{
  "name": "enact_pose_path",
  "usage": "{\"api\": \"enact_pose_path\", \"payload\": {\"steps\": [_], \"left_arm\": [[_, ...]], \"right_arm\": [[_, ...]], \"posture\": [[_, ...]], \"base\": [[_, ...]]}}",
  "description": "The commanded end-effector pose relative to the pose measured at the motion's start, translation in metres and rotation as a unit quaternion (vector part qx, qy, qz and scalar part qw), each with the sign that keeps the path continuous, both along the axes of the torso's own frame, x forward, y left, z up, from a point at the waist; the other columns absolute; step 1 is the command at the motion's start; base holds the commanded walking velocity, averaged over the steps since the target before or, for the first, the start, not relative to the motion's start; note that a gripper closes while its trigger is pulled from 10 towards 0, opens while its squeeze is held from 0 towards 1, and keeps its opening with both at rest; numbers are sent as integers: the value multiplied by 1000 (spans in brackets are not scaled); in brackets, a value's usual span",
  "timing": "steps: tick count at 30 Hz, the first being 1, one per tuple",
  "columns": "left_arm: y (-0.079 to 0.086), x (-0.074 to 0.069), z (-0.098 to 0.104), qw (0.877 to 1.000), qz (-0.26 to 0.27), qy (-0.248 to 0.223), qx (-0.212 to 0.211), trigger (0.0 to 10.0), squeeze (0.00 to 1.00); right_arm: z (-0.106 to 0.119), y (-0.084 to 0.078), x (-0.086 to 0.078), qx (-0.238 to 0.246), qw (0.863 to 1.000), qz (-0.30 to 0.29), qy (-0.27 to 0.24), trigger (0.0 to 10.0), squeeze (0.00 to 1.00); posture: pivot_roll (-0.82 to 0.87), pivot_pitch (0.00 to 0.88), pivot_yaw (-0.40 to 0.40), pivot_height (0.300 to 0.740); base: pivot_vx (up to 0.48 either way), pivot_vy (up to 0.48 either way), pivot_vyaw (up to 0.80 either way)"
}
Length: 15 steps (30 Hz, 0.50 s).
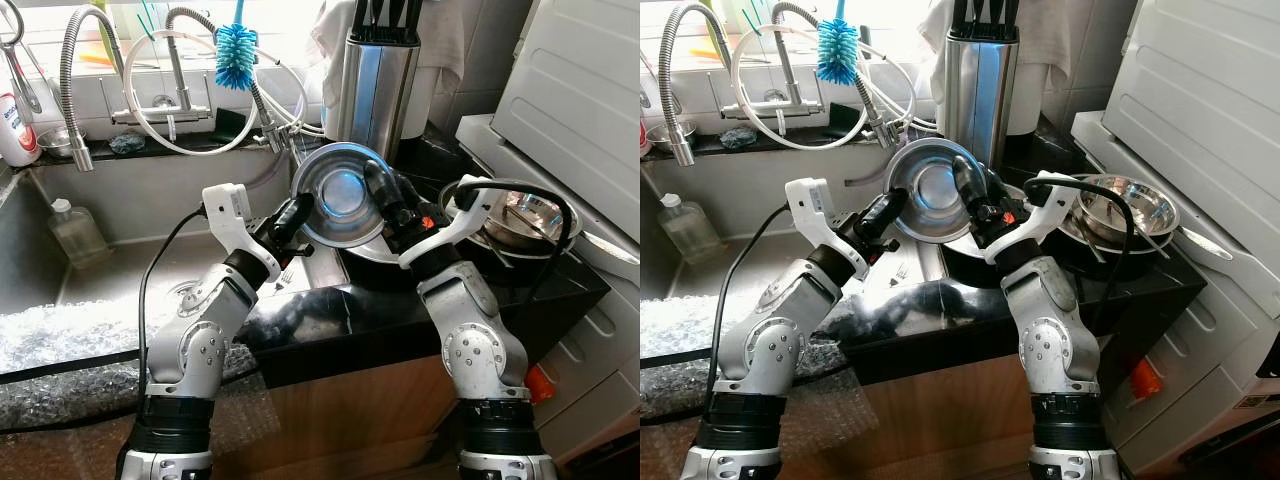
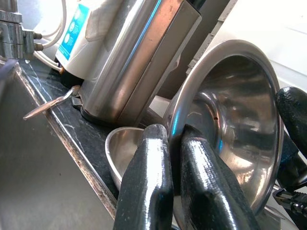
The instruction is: Kitchen organization
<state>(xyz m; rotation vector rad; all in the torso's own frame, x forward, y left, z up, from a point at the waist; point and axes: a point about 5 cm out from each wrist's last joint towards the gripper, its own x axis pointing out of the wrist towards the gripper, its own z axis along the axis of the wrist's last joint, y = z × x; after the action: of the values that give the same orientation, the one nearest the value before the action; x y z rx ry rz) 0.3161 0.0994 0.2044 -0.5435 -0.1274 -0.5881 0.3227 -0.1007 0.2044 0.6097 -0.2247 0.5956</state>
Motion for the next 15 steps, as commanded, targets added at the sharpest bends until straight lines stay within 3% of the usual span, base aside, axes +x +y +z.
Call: {"api": "enact_pose_path", "payload": {"steps": [1,8,11,12,15], "left_arm": [[-3,0,7,1000,-8,-9,-8,0,0],[6,4,13,996,9,2,-83,0,0],[11,5,15,994,17,4,-104,0,0],[12,6,15,994,21,5,-108,0,0],[16,10,15,992,54,8,-113,0,0]], "right_arm": [[4,3,0,-7,1000,1,-6,10000,0],[0,2,-1,-11,1000,-5,3,10000,0],[0,0,-2,21,1000,-6,10,10000,0],[2,-1,-3,56,998,-5,17,10000,0],[1,0,-4,56,998,-5,18,10000,0]], "posture": [[-118,0,-29,740],[-121,0,-29,740],[-122,0,-28,740],[-125,0,-27,740],[-125,0,-26,740]], "base": [[0,0,0],[0,0,0],[0,0,0],[0,0,0],[0,0,0]]}}
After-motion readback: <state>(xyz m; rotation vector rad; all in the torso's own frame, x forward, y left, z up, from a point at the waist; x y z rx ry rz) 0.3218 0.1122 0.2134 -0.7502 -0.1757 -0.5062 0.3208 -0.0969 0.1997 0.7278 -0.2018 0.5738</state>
